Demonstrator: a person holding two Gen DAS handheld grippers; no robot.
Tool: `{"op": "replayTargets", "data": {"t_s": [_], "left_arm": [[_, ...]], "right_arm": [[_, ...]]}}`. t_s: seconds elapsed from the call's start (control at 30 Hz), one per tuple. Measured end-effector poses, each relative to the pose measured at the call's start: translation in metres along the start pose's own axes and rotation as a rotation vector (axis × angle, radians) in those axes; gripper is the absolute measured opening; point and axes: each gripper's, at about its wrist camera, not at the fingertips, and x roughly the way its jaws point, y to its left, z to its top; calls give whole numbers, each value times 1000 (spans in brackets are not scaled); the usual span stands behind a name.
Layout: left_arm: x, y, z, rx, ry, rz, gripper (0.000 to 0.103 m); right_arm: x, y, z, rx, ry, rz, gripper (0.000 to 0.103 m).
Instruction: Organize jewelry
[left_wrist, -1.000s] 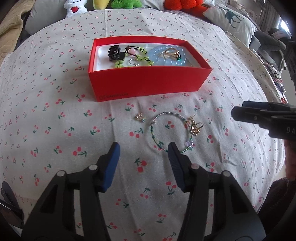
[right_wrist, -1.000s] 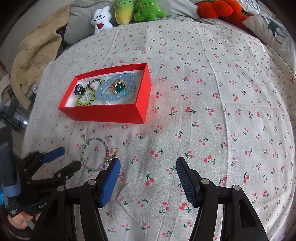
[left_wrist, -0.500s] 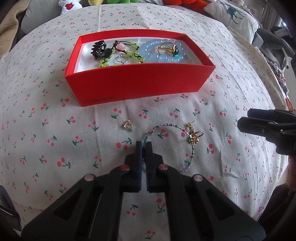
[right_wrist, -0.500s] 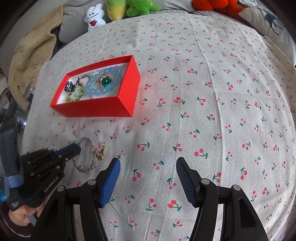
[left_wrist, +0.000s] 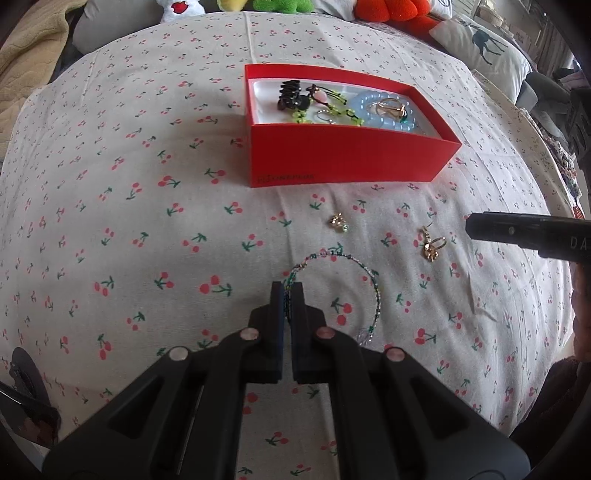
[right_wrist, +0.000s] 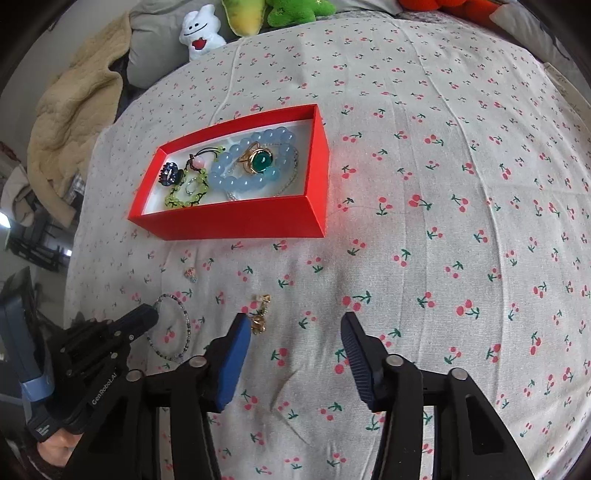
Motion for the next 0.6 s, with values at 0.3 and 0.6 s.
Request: {"op": "replayTargets", "data": {"t_s": [0.3,0.6], "left_arm": [[-2,23,-11,-13,2,8,4],[-5,24,-20,8,-6,5,4]], "right_arm": [[28,27,9,-11,35,38,9],[35,32,-11,-61,84,27,8]]}}
